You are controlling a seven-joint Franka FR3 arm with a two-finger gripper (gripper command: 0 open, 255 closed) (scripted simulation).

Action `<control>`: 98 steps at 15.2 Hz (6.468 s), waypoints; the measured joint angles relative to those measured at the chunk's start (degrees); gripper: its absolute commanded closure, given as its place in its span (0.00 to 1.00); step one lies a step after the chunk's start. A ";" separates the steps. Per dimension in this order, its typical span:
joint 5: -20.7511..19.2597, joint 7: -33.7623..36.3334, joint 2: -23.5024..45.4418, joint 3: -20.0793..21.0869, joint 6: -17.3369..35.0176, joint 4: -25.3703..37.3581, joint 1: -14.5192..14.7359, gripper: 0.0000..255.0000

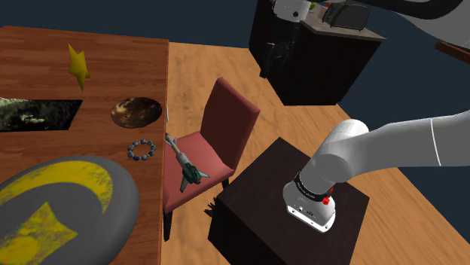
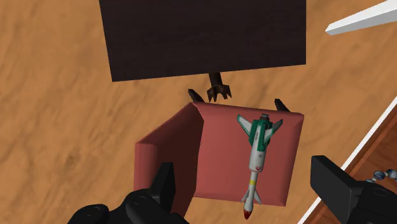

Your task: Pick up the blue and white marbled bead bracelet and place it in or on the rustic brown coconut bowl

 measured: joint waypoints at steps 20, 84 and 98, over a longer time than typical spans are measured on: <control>4.83 15.37 26.34 14.50 24.30 2.36 5.39 0.00; -6.51 34.04 63.26 21.03 27.75 34.01 13.78 1.00; -8.79 25.50 78.56 17.45 15.50 61.35 10.81 1.00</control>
